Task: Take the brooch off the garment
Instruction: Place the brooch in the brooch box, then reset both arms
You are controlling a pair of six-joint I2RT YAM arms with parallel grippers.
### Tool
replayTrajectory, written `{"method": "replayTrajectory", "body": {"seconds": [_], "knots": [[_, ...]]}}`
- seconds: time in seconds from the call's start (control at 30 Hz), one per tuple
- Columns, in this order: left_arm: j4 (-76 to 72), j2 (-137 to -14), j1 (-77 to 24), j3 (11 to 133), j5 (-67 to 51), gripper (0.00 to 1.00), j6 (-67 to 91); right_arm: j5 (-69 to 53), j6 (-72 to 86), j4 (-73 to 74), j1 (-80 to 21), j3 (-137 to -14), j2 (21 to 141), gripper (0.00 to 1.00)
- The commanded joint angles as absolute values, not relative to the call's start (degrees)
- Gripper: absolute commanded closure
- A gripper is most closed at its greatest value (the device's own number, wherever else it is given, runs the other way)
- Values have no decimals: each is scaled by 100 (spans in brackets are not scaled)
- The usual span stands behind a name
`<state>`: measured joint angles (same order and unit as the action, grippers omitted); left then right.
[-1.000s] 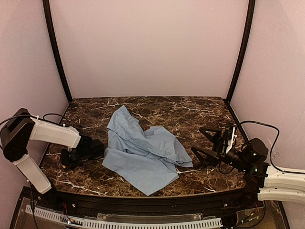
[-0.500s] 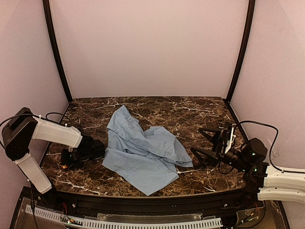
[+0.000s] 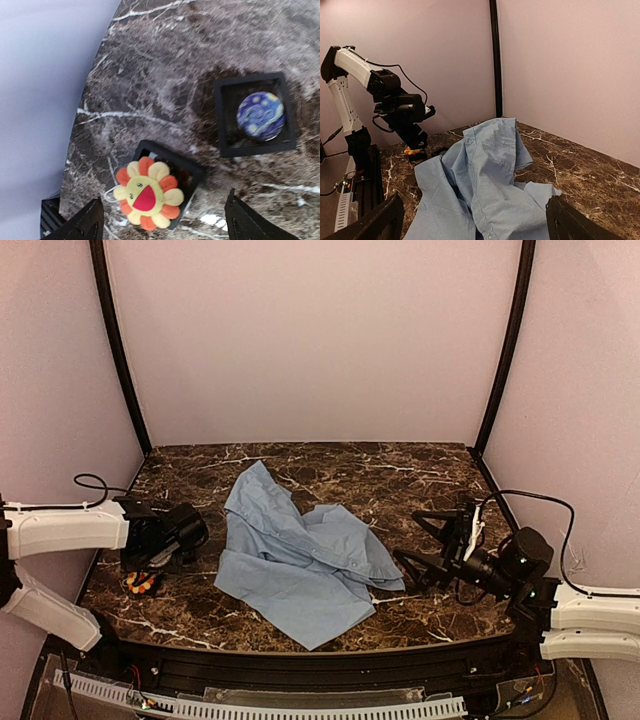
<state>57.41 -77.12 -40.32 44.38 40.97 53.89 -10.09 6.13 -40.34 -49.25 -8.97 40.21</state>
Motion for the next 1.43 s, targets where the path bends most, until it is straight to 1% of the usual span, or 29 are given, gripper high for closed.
{"method": "replayTrajectory", "body": {"seconds": [0.0,0.03,0.1,0.2,0.27,0.37,0.47,0.57,0.67,0.8,0.9,1.03,1.2,1.4], "knots": [[4371,-7218,-4000,4209,3822,10,4408,-522,699,-3718,-4896,-1229,4260,1],[4037,-7182,-3999,4187,3786,6,4161,-394,720,-3627,-4887,-1299,4354,1],[3562,-7113,-3999,4110,3827,2,3857,-110,788,-3456,-4861,-1444,4572,1],[2785,-7041,-3898,3970,3859,1,3428,124,979,-3250,-4634,-1674,5020,1],[2138,-7037,-3673,3824,3745,1,3150,39,1127,-3168,-4346,-1788,5298,1],[1051,-7165,-3229,3660,3683,1,2638,26,1307,-3059,-3870,-1908,5607,1],[402,-7335,-2944,3678,3568,1,2159,-179,1461,-3034,-3209,-1921,5792,1],[-687,-7464,-2618,3536,3437,1,1748,-143,1579,-3021,-2658,-1811,5738,1],[-1746,-7499,-2306,3268,3232,1,1389,-44,1769,-3126,-2145,-1590,5418,1],[-3399,-7537,-2155,2765,3579,1,973,736,1789,-3492,-1883,-1142,4819,1],[-3829,-7594,-2158,2614,3780,1,914,1239,1727,-3647,-1881,-842,4353,1],[-4594,-7838,-2162,2349,3747,1,822,1413,1738,-3717,-1881,-654,4073,2],[-4769,-8065,-2160,2332,3579,1,743,1381,1706,-3713,-1887,-730,4265,1],[-4847,-8041,-2159,2283,3333,1,651,1340,1658,-3740,-1883,-825,4488,1]]}}
